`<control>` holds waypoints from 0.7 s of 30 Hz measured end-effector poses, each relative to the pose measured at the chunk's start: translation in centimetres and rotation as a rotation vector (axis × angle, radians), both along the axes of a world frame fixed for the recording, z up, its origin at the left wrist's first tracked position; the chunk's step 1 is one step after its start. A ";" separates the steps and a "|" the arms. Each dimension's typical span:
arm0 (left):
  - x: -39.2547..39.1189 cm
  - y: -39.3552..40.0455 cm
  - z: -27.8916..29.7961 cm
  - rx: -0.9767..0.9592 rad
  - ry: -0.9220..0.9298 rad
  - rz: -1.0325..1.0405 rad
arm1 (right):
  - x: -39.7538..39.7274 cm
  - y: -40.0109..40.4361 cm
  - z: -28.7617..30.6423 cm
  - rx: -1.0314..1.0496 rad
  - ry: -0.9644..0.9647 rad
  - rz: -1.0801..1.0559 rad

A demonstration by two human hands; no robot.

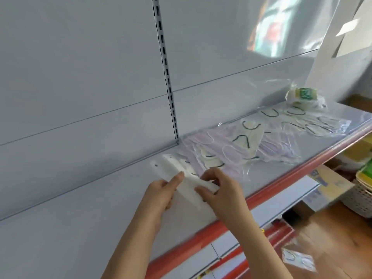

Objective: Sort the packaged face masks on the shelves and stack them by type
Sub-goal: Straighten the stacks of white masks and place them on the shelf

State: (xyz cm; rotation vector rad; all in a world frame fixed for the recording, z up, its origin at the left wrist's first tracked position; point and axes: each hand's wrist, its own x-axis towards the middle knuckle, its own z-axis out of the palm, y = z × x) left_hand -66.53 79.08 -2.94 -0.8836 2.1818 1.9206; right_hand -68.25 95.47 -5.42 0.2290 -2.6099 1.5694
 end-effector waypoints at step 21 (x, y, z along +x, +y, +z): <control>3.3 -8.2 1.0 0.435 -0.010 0.364 | -3.8 -3.8 -0.6 0.659 0.088 0.191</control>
